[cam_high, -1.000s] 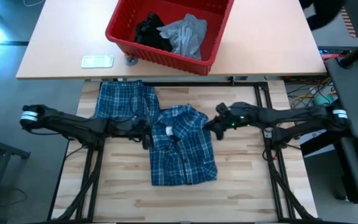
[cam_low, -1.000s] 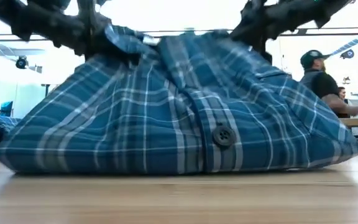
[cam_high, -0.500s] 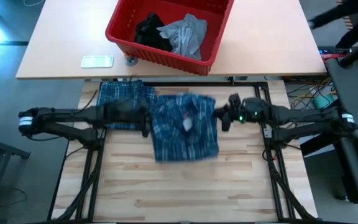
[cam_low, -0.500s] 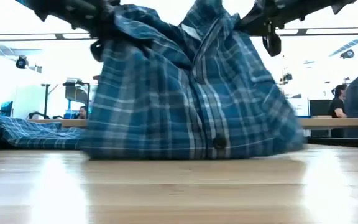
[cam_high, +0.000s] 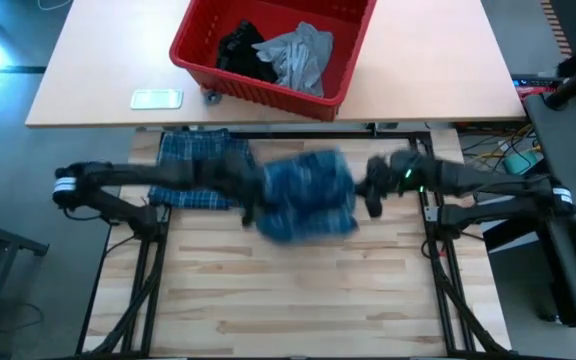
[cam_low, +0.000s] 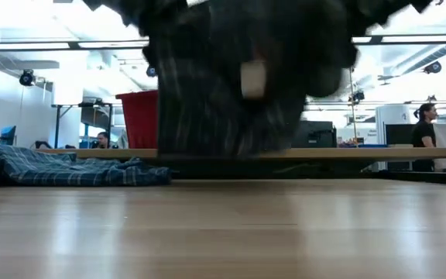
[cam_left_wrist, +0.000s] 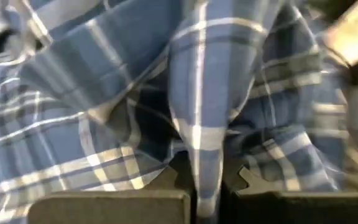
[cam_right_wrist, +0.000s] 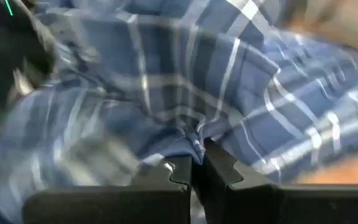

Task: Fold Laundry from Bin
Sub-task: Fold the blue patterned long sleeve shirt

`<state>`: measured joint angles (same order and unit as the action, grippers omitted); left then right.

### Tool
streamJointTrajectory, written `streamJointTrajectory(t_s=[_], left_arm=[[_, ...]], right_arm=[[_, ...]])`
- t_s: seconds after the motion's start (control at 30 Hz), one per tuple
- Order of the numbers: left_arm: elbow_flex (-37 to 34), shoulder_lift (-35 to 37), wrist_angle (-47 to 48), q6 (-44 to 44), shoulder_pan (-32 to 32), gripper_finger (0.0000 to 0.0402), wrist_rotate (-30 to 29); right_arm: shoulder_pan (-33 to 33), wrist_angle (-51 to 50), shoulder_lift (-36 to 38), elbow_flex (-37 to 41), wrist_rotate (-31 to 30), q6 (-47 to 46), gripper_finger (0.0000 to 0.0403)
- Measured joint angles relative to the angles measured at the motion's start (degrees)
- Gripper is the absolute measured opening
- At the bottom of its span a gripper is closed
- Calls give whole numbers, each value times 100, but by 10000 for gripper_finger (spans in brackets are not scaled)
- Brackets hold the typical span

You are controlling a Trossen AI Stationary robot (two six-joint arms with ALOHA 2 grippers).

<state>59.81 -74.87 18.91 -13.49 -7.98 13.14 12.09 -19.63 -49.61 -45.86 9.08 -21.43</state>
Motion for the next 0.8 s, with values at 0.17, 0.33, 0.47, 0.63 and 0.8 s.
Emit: streamJointTrajectory(t_s=[0.17, 0.33, 0.47, 0.63, 0.8], left_arm=[[-1409, -898, -2222, -1867, 1723, 0, -357], [-1709, -1669, -3448, -3077, 2966, 0, -1261], [-1417, -2183, -3590, -3495, 3589, 0, -1759], [-819, -2522, -3447, -3568, 3957, 0, -2224], [-542, -2085, -2005, -3509, 3774, 0, -2359]], right_arm=[[-1308, -192, 148, 1194, 25, -1409, 8], [-2880, 142, 344, 1711, -851, -2958, 8], [-3809, 562, 192, 1833, -1312, -4010, 8], [-4219, 928, -243, 1551, -1900, -4341, 8], [-3668, 920, -623, 999, -2260, -3763, 8]])
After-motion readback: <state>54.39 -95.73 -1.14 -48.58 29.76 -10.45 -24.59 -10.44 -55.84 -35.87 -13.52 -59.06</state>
